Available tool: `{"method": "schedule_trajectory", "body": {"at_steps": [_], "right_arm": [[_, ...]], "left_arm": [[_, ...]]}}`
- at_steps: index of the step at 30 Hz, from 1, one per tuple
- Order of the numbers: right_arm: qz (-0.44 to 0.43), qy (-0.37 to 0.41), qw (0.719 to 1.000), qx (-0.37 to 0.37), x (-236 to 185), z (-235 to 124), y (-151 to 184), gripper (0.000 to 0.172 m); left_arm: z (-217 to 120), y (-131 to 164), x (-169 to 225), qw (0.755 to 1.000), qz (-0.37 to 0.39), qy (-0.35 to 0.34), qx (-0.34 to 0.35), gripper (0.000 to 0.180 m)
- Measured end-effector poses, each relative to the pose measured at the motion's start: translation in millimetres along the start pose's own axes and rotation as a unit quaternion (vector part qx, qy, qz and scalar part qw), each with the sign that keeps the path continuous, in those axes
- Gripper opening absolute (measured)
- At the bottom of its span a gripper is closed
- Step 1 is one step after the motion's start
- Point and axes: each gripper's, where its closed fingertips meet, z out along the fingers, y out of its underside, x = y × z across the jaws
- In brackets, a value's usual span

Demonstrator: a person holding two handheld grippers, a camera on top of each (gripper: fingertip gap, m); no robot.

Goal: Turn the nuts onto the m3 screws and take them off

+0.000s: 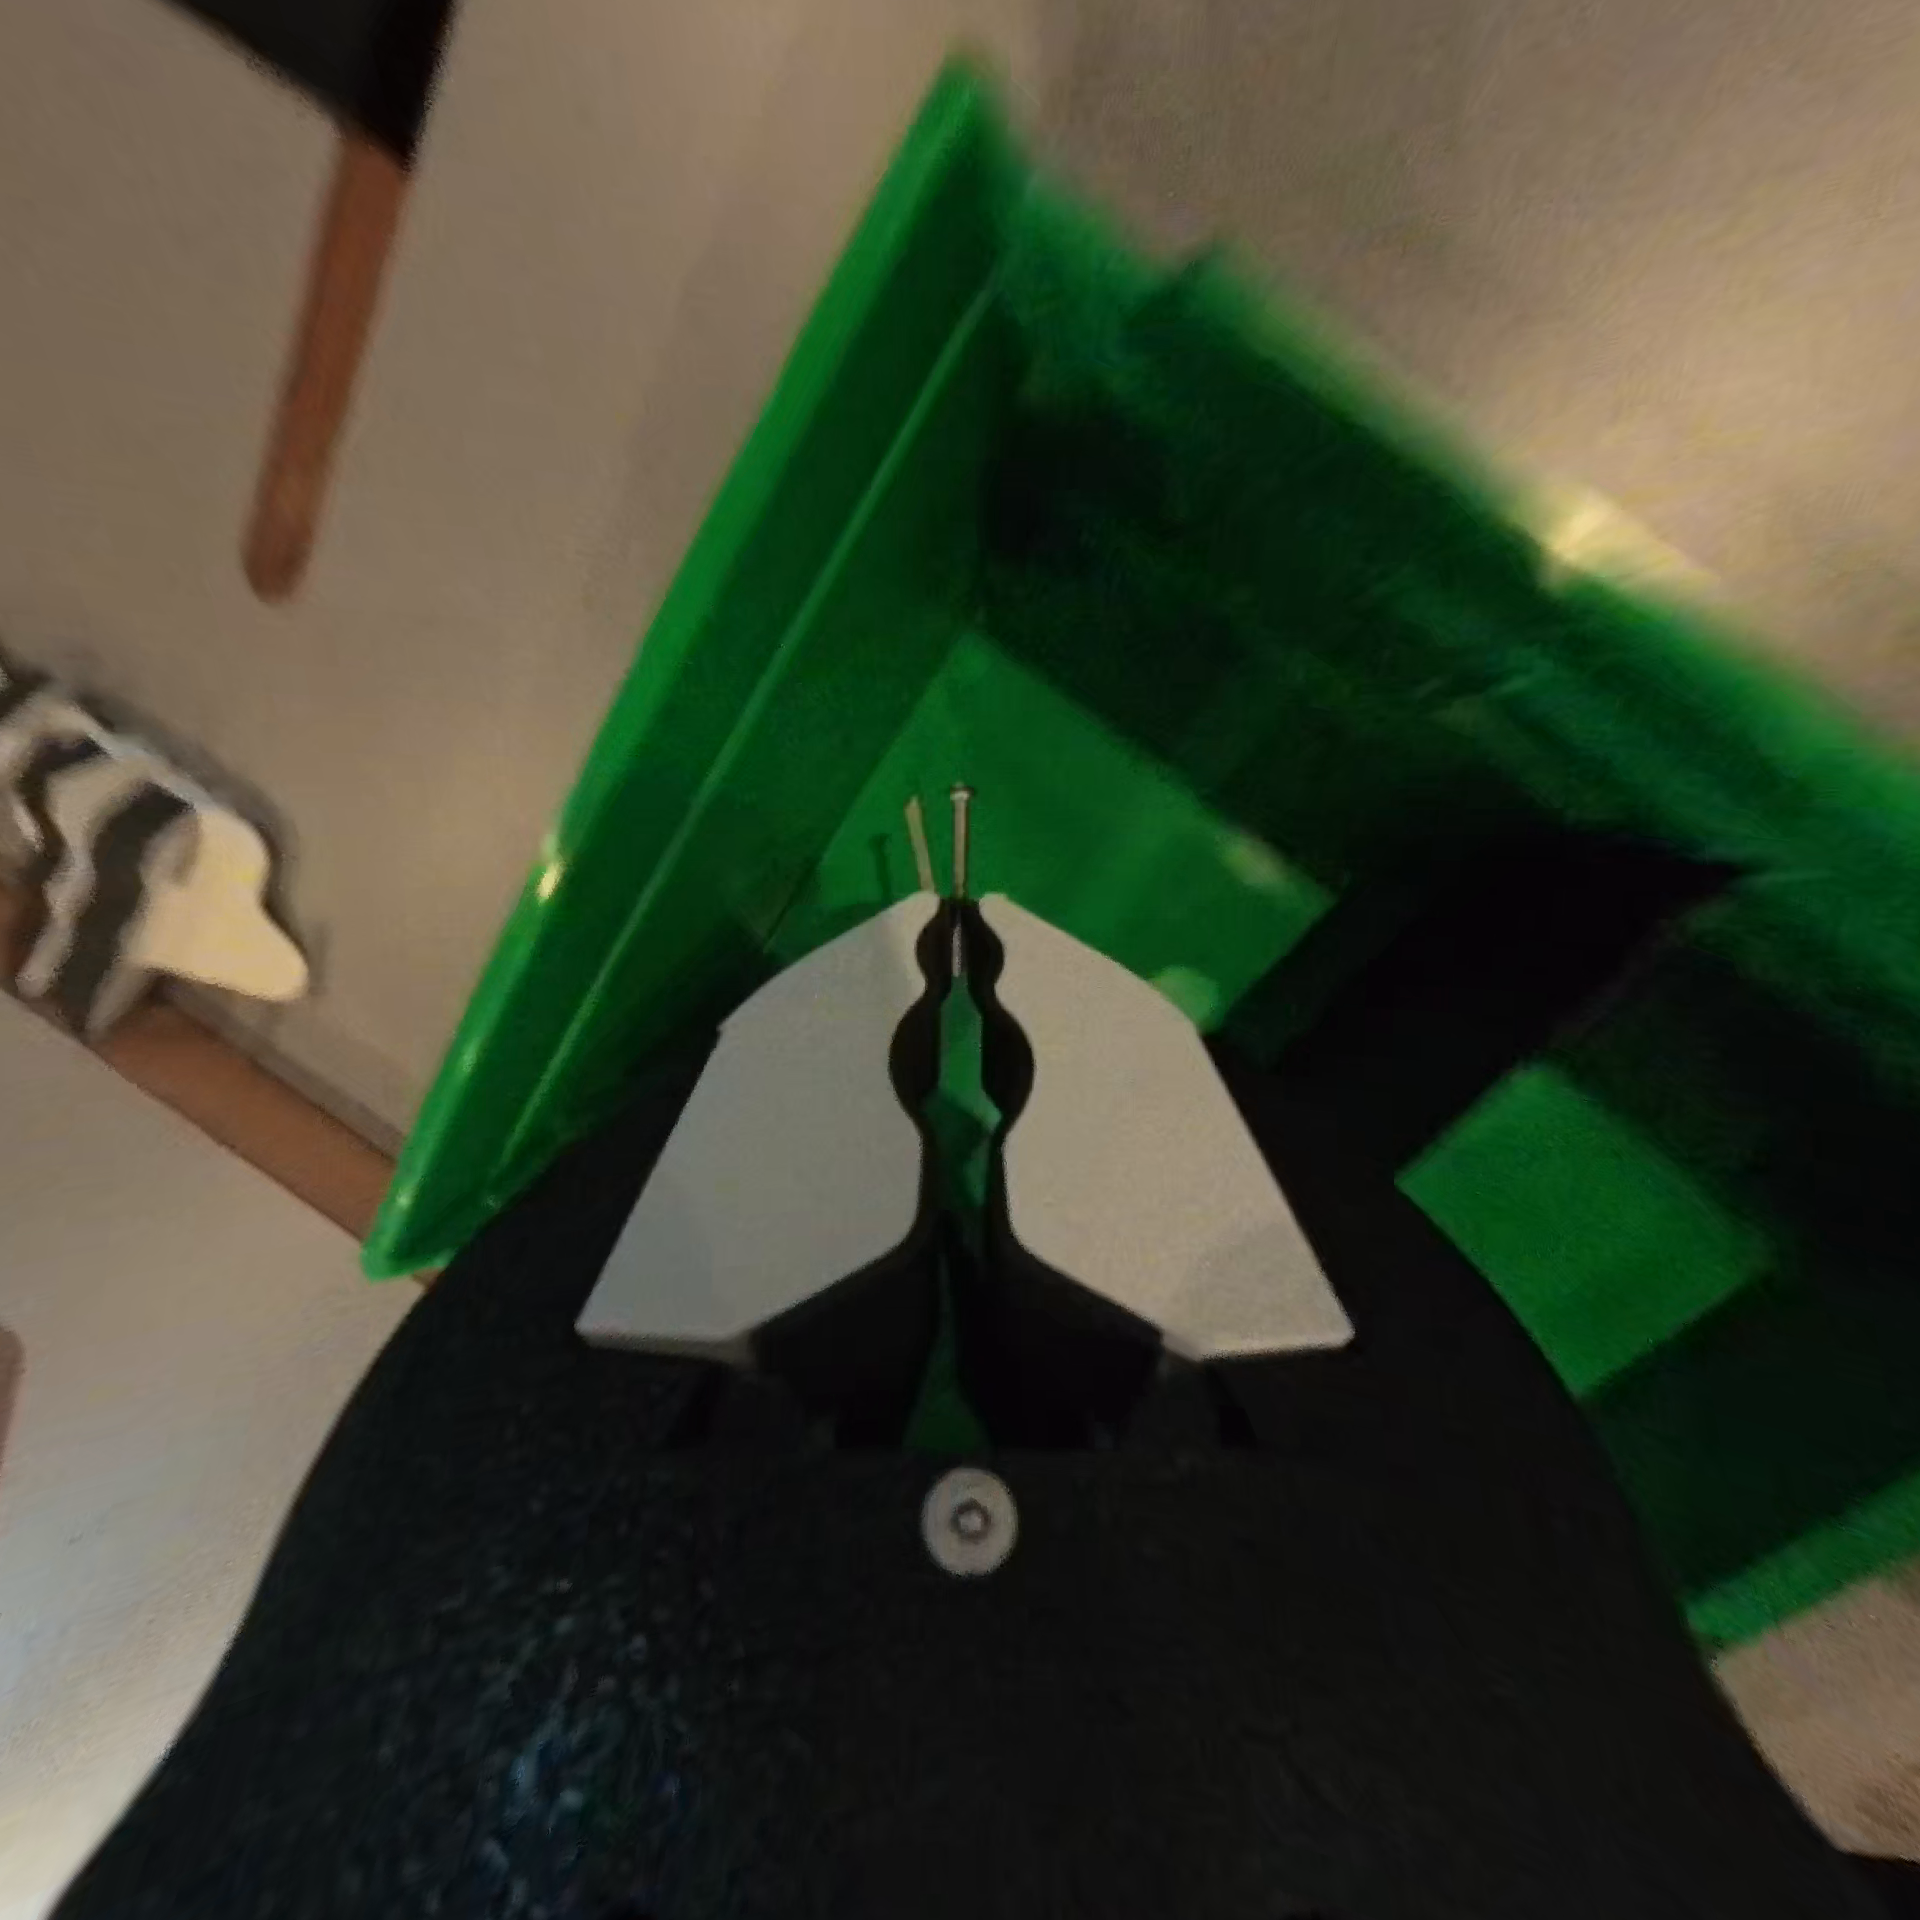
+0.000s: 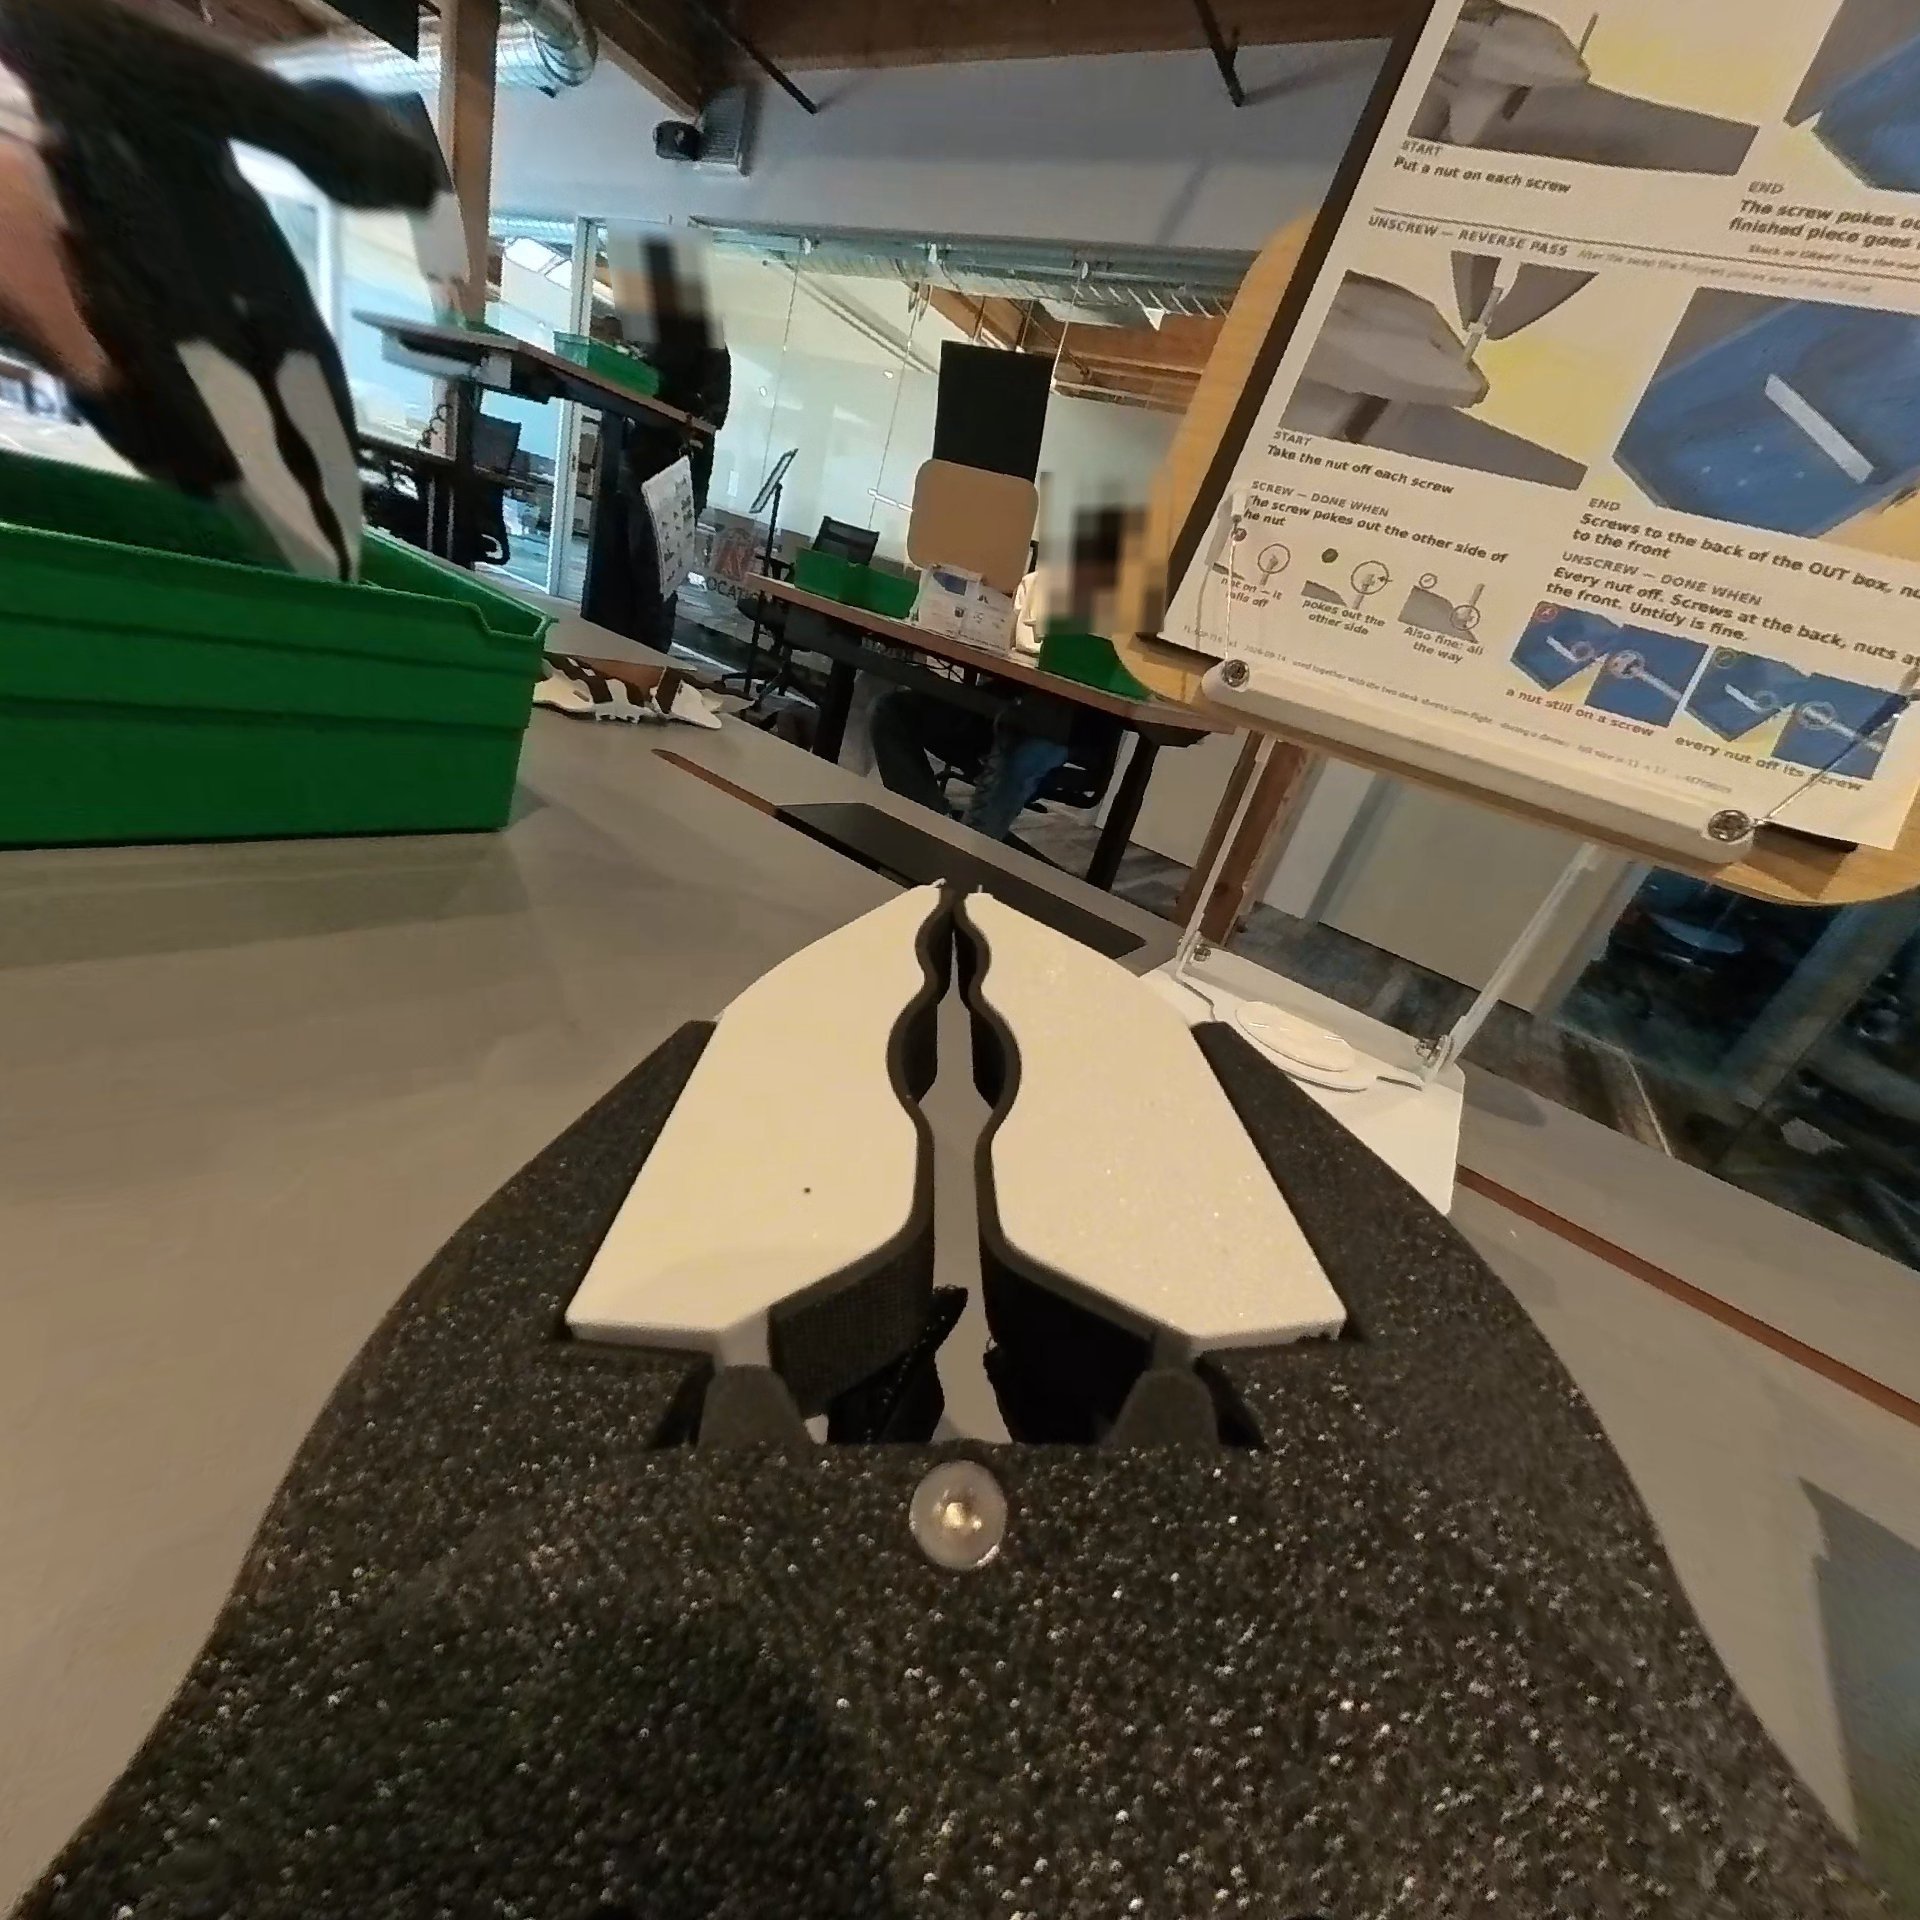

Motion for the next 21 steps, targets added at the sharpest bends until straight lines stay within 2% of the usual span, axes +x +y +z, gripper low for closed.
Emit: {"method": "schedule_trajectory", "body": {"at_steps": [1, 4, 6, 8, 10, 12, 16, 21], "right_arm": [[0.0, 0.001, 1.0, 0.0, 0.3, 0.1, 0.1, 0.0], [0.003, 0.005, 1.0, 0.002, 1.7, -0.3, -0.3, 0.0], [0.009, 0.002, 1.0, -0.001, 2.1, 0.1, 0.4, 0.0], [0.012, 0.003, 1.0, 0.002, 2.9, -0.4, -0.2, 0.0], [0.011, 0.003, 1.0, 0.004, 2.6, -1.1, -0.9, 0.0], [0.008, 0.002, 1.0, 0.003, 1.9, -1.0, -0.8, 0.0], [0.003, -0.002, 1.0, 0.002, 0.2, -0.8, -0.5, 0.0], [0.006, -0.005, 1.0, 0.003, -0.4, -1.0, -0.7, 0.0]], "left_arm": [[-11.6, -18.7, 12.1, 0.999, 0.019, 0.006, 0.026, 0.002], [-31.6, -74.5, 68.7, 0.989, 0.109, 0.056, 0.079, 0.002], [-29.0, -103.4, 127.0, 0.968, 0.174, 0.145, 0.105, 0.002], [-16.0, -114.0, 167.8, 0.952, 0.228, 0.185, 0.083, 0.002], [-1.2, -119.1, 193.4, 0.941, 0.273, 0.19, 0.057, 0.002], [13.4, -120.6, 210.0, 0.936, 0.298, 0.188, 0.025, 0.002], [47.8, -114.6, 214.2, 0.931, 0.33, 0.145, -0.051, 0.002], [63.1, -114.1, 221.3, 0.932, 0.321, 0.16, -0.055, 0.002]]}}
